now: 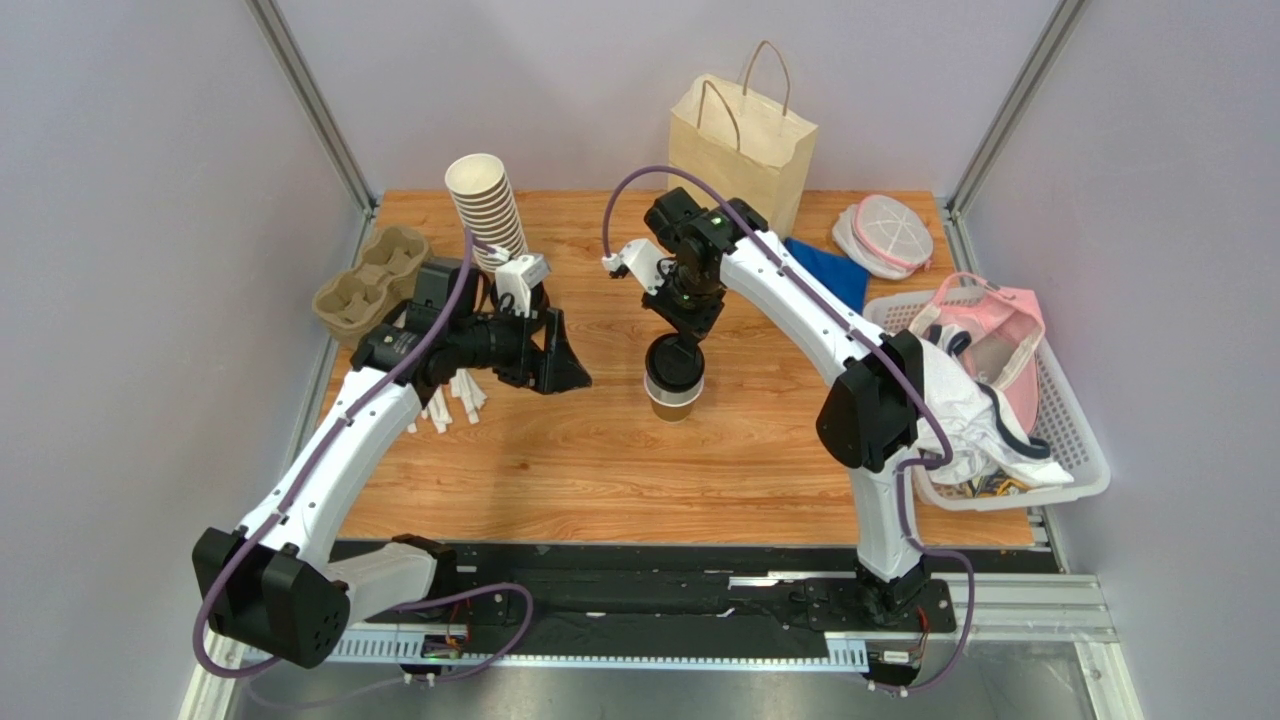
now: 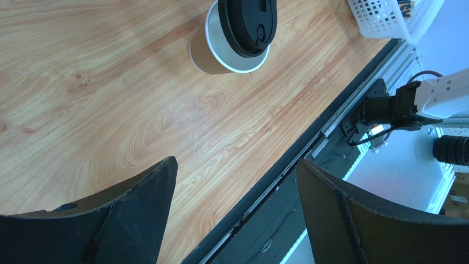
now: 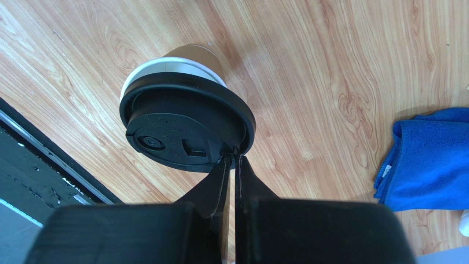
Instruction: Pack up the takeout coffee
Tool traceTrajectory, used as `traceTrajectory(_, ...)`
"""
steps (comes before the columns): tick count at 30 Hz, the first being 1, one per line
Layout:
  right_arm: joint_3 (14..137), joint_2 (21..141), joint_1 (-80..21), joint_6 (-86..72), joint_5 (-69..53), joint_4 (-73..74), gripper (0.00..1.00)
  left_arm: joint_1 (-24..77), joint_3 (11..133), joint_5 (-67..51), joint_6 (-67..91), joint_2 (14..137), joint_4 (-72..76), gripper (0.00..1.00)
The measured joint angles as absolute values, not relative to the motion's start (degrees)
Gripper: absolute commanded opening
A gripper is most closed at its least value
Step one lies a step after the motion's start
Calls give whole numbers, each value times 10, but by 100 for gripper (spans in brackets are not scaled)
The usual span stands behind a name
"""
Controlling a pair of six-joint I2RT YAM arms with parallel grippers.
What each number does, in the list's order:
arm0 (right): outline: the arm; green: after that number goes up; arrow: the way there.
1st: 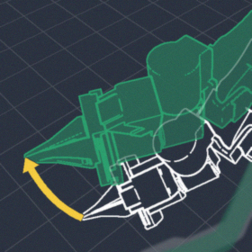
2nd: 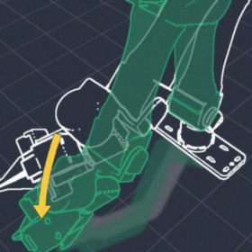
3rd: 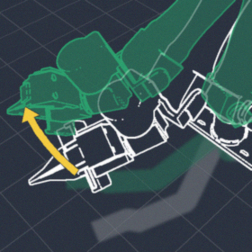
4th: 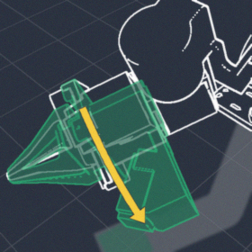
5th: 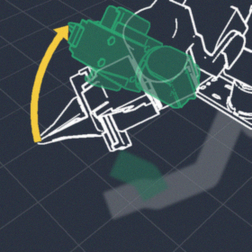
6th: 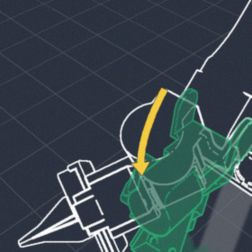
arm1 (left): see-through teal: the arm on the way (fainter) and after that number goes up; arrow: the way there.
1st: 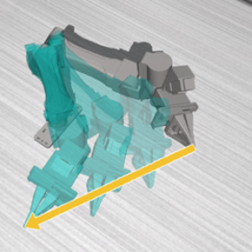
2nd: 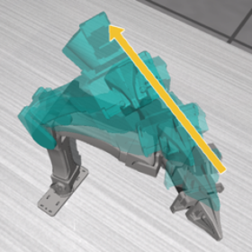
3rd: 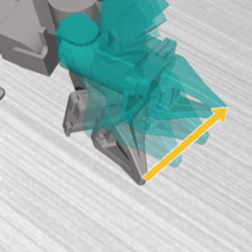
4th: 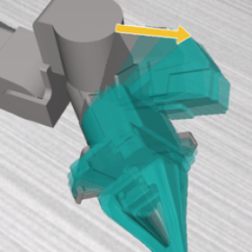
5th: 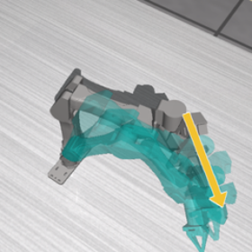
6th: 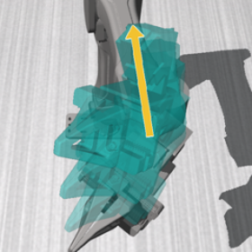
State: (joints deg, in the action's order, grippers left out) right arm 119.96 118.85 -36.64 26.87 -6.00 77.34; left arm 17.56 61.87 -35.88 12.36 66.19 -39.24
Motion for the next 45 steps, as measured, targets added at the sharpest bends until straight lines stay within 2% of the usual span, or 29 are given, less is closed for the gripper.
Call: traceTrajectory(45, 1176, 1171, -385, 269, -24, 773, 0, 176, 597, -377, 153, 676, -336, 84)
